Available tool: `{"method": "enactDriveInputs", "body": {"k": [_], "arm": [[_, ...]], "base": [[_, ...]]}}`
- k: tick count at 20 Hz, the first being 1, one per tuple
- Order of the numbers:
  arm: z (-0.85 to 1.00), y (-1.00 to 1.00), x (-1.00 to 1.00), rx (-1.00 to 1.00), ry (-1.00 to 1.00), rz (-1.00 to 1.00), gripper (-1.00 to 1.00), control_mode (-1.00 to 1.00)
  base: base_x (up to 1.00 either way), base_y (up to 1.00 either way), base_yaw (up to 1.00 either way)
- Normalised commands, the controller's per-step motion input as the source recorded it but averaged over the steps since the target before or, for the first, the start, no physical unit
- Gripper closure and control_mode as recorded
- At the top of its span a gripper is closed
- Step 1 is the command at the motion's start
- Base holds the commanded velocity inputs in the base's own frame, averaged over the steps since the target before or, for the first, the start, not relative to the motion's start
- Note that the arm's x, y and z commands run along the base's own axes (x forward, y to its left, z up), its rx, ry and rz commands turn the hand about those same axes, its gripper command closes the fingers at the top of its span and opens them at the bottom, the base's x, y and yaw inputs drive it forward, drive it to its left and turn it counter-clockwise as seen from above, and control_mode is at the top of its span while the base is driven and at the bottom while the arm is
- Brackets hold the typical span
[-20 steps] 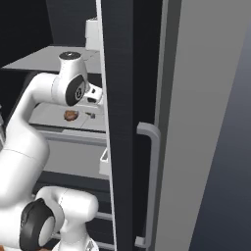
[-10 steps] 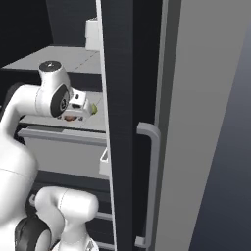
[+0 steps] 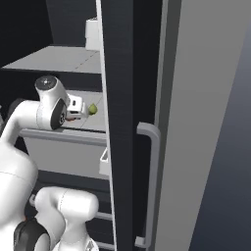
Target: Pick lemon wedge from the fridge and place it on the plate on the counter.
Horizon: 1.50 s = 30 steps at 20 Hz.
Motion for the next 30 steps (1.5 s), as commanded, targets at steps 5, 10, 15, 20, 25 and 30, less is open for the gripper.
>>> {"method": "enactDriveInputs", "body": {"k": [5, 10, 15, 20, 25, 30], "arm": [[0.00, 0.06, 0.35, 0.00, 0.00, 0.00, -1.00, -1.00], [0.00, 0.00, 0.38, 0.00, 0.00, 0.00, -1.00, -1.00], [-0.01, 0.06, 0.34, 0.00, 0.00, 0.00, -1.00, -1.00], [-0.02, 0.10, 0.36, 0.00, 0.00, 0.00, -1.00, -1.00], [-0.15, 0.09, 0.34, 0.00, 0.00, 0.00, -1.00, -1.00], [-0.29, 0.04, 0.30, 0.00, 0.00, 0.00, -1.00, -1.00]], "base": [[0.00, 0.00, 0.00], [0.00, 0.00, 0.00], [0.00, 0.00, 0.00], [0.00, 0.00, 0.00], [0.00, 0.00, 0.00], [0.00, 0.00, 0.00]]}}
